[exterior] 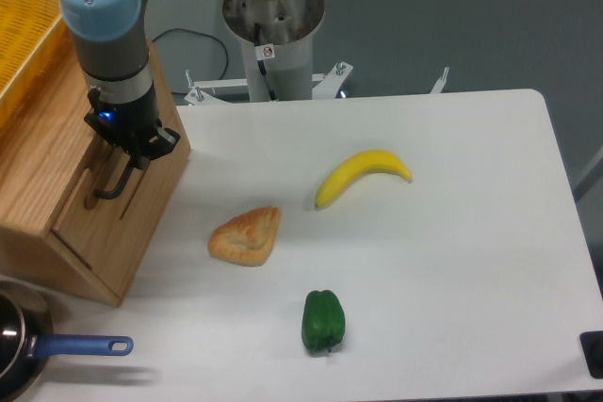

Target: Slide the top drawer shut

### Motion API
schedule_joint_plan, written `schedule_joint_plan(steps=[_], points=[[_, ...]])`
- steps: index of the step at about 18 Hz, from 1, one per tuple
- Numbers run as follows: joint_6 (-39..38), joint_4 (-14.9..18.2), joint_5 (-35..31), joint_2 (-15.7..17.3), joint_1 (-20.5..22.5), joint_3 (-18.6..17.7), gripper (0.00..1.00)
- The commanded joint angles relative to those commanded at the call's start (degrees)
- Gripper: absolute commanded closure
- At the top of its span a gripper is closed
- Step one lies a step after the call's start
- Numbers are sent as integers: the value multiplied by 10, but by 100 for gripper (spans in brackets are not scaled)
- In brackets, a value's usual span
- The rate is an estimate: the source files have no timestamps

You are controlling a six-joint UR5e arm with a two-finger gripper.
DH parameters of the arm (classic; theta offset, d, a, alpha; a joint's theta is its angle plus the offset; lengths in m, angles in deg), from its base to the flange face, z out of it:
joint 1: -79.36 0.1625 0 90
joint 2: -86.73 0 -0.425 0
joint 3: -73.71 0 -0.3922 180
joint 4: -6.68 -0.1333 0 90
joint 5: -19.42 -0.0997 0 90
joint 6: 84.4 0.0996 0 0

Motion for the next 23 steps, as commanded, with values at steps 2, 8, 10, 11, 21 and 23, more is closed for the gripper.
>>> schedule_joint_plan(steps=[2,8,10,11,21,23], points=[[0,0,1,0,-1,-1,89],[1,-1,-3,-2,-6,1,89],[3,-1,-6,-5,-1,3,88],[7,-1,-11,-5,2,4,88],[93,-5,-35,1,126,10,19],[117,-5,-40,2,151,11,5]])
